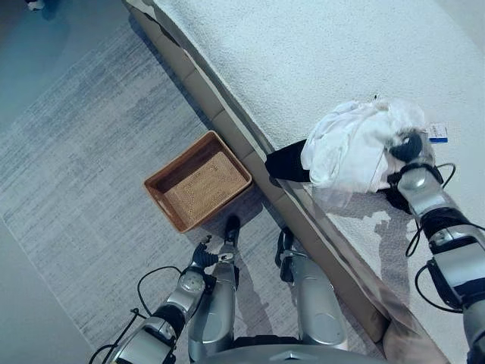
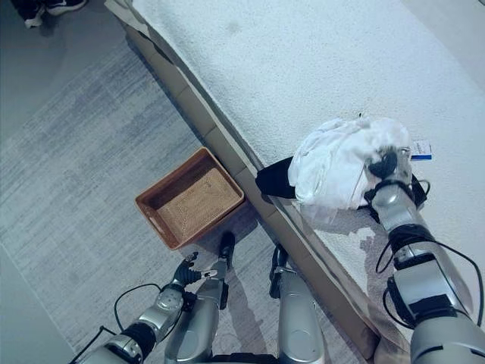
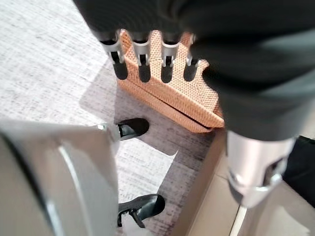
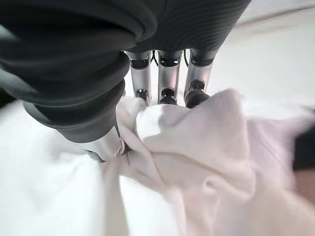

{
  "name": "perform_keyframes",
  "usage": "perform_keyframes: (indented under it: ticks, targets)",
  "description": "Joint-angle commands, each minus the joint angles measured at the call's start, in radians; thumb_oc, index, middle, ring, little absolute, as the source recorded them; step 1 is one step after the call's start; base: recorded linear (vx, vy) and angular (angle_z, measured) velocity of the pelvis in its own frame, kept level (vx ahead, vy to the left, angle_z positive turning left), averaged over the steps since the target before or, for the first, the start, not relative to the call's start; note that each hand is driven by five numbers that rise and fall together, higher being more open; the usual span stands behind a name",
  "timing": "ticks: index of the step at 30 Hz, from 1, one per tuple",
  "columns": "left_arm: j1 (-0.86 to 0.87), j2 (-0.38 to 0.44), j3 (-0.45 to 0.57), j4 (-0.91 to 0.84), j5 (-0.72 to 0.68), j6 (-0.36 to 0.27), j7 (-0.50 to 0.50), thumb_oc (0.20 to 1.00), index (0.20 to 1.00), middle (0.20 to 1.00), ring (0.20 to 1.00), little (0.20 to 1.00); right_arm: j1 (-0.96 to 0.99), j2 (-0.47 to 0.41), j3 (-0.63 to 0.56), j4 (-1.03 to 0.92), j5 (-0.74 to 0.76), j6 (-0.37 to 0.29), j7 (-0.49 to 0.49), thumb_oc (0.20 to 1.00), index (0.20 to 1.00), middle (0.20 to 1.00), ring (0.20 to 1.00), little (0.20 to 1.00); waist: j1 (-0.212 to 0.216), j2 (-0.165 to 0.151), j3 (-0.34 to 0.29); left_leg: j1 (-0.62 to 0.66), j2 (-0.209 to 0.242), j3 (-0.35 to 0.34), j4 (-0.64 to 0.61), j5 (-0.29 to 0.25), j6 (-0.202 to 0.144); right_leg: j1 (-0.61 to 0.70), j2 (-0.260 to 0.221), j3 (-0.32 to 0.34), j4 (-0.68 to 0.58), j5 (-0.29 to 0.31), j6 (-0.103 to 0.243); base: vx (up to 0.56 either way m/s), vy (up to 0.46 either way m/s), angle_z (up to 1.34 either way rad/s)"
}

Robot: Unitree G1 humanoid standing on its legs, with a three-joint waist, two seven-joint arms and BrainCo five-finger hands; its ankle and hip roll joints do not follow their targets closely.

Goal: Pick up clothes into the bucket

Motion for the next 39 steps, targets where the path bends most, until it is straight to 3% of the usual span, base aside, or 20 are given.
perform_keyframes:
  ticks: [1,5,6,13,17,19,20,23,24,25,28,33,39]
  targets:
    - [0.063,0.020,0.026,0.036,0.012,-0.014,0.007,1.000,1.000,1.000,1.000,1.000,-0.079,-0.127,-0.065,-0.170,-0.015,-0.079,-0.124,0.200,0.200,0.200,0.200,0.200,-0.014,-0.072,-0.104,0.072,-0.031,0.025,0.011,-0.076,0.020,0.120,-0.050,0.118,-0.180,0.097,0.094,0.00,0.000,0.00]
    - [0.094,0.037,0.053,0.043,0.026,-0.009,0.003,1.000,1.000,1.000,1.000,1.000,-0.078,-0.210,-0.122,-0.280,-0.035,-0.080,-0.149,0.200,0.200,0.200,0.200,0.200,-0.015,-0.086,-0.142,0.103,-0.032,0.037,0.015,-0.093,0.021,0.159,-0.048,0.123,-0.203,0.102,0.098,0.06,0.022,0.01]
    - [0.118,0.053,0.071,0.044,0.035,-0.005,-0.003,1.000,1.000,1.000,1.000,1.000,-0.099,-0.273,-0.146,-0.294,-0.030,-0.080,-0.159,0.200,0.200,0.200,0.200,0.200,-0.015,-0.096,-0.166,0.128,-0.033,0.043,0.020,-0.109,0.021,0.191,-0.044,0.124,-0.211,0.097,0.099,0.04,0.018,-0.04]
    - [0.167,0.082,0.110,0.050,0.050,0.008,-0.015,1.000,1.000,1.000,1.000,1.000,-0.114,-0.377,-0.207,-0.373,-0.024,-0.083,-0.176,0.200,0.200,0.200,0.200,0.200,-0.020,-0.127,-0.252,0.188,-0.035,0.058,0.018,-0.132,0.025,0.266,-0.033,0.134,-0.256,0.106,0.102,0.06,0.009,-0.09]
    - [0.195,0.094,0.113,-0.010,0.038,0.004,-0.028,1.000,1.000,1.000,1.000,1.000,-0.154,-0.430,-0.180,-0.376,-0.027,-0.077,-0.160,0.200,0.200,0.200,0.200,0.200,-0.021,-0.142,-0.299,0.223,-0.033,0.071,0.019,-0.147,0.026,0.306,-0.027,0.145,-0.278,0.108,0.103,0.05,0.006,-0.06]
    - [0.203,0.103,0.101,-0.065,0.026,-0.002,-0.042,1.000,1.000,1.000,1.000,1.000,-0.172,-0.437,-0.153,-0.380,-0.020,-0.079,-0.143,0.200,0.200,0.200,0.200,0.200,-0.024,-0.148,-0.324,0.244,-0.029,0.080,0.014,-0.152,0.026,0.327,-0.024,0.153,-0.292,0.111,0.104,0.06,0.006,-0.10]
    - [0.208,0.125,0.082,-0.184,0.015,-0.015,-0.062,1.000,1.000,1.000,1.000,1.000,-0.184,-0.438,-0.130,-0.403,-0.007,-0.087,-0.117,0.200,0.200,0.200,0.200,0.200,-0.030,-0.148,-0.347,0.259,-0.025,0.089,0.008,-0.155,0.026,0.342,-0.021,0.159,-0.305,0.114,0.106,0.05,0.008,-0.14]
    - [0.216,0.142,0.071,-0.251,0.011,-0.014,-0.084,1.000,1.000,1.000,1.000,1.000,-0.193,-0.440,-0.109,-0.414,-0.003,-0.089,-0.094,0.200,0.200,0.200,0.200,0.200,-0.033,-0.147,-0.357,0.271,-0.022,0.096,0.004,-0.157,0.026,0.353,-0.019,0.165,-0.313,0.115,0.106,0.04,0.005,-0.25]
    - [0.209,0.195,0.063,-0.436,-0.055,-0.032,-0.127,1.000,1.000,1.000,1.000,1.000,-0.208,-0.435,-0.064,-0.439,0.017,-0.086,-0.039,0.200,0.200,0.200,0.200,0.200,-0.044,-0.144,-0.390,0.295,-0.015,0.113,-0.001,-0.162,0.025,0.374,-0.015,0.176,-0.327,0.118,0.107,0.04,0.011,-0.21]
    - [0.212,0.197,0.065,-0.441,-0.056,-0.030,-0.129,1.000,1.000,1.000,1.000,1.000,-0.211,-0.434,-0.061,-0.438,0.018,-0.086,-0.039,0.200,0.200,0.200,0.200,0.200,-0.044,-0.144,-0.389,0.297,-0.015,0.114,-0.002,-0.162,0.025,0.375,-0.015,0.177,-0.329,0.118,0.107,0.06,0.011,-0.23]
    - [0.157,0.274,0.058,-0.699,-0.167,-0.046,-0.183,1.000,1.000,1.000,1.000,1.000,-0.216,-0.412,-0.004,-0.497,0.048,-0.085,0.034,0.200,0.200,0.200,0.200,0.200,-0.065,-0.138,-0.428,0.332,-0.004,0.136,-0.017,-0.166,0.024,0.400,-0.009,0.193,-0.351,0.124,0.108,0.04,-0.007,-0.21]
    - [0.041,0.324,0.027,-0.859,-0.253,-0.047,-0.205,1.000,1.000,1.000,1.000,1.000,-0.238,-0.392,0.054,-0.530,0.082,-0.076,0.090,0.200,0.200,0.200,0.200,0.200,-0.080,-0.138,-0.454,0.352,0.006,0.159,-0.027,-0.158,0.021,0.414,-0.006,0.207,-0.368,0.139,0.108,0.01,-0.018,-0.19]
    - [-0.142,0.317,-0.063,-0.879,-0.284,-0.046,-0.205,1.000,1.000,1.000,1.000,1.000,-0.292,-0.403,0.161,-0.548,0.127,-0.075,0.171,0.200,0.200,0.200,0.200,0.200,-0.098,-0.137,-0.475,0.370,0.016,0.174,-0.037,-0.156,0.016,0.427,0.000,0.216,-0.378,0.144,0.108,0.00,-0.016,-0.12]
